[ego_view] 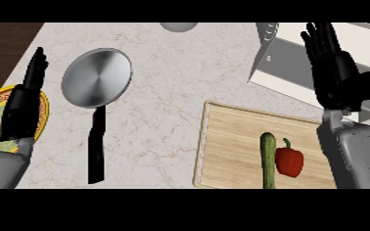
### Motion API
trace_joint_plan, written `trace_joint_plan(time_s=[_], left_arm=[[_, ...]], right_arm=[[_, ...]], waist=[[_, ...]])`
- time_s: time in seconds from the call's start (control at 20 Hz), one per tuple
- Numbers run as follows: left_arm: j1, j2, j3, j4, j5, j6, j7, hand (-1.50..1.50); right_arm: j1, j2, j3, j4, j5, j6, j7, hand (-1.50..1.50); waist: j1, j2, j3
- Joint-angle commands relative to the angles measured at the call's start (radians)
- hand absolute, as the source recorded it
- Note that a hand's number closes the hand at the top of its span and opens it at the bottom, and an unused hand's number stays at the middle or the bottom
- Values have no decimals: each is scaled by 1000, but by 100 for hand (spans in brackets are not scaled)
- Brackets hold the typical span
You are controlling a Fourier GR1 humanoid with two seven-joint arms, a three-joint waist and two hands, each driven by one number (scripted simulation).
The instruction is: Pick the bell pepper from the tray and place it in the tiered shelf
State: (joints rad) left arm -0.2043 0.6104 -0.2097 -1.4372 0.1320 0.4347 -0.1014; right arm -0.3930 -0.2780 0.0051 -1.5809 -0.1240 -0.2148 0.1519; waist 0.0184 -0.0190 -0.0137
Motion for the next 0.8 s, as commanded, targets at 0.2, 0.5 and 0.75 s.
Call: trace_joint_plan(time_s=[0.2, 0.5, 0.75], left_arm=[[27, -117, -69, -10, 67, -73, 47, 0], [57, -145, -79, -25, 98, -87, 40, 0], [53, -192, -119, -18, 109, -121, 51, 0]], right_arm=[[232, -97, -153, -84, 22, -93, 106, -150], [434, -152, -232, 107, 276, -303, 56, 150], [624, 150, -314, -36, 234, -572, -248, -150]], waist=[[-91, 13, 12], [-141, 45, 3], [-87, 12, 16]])
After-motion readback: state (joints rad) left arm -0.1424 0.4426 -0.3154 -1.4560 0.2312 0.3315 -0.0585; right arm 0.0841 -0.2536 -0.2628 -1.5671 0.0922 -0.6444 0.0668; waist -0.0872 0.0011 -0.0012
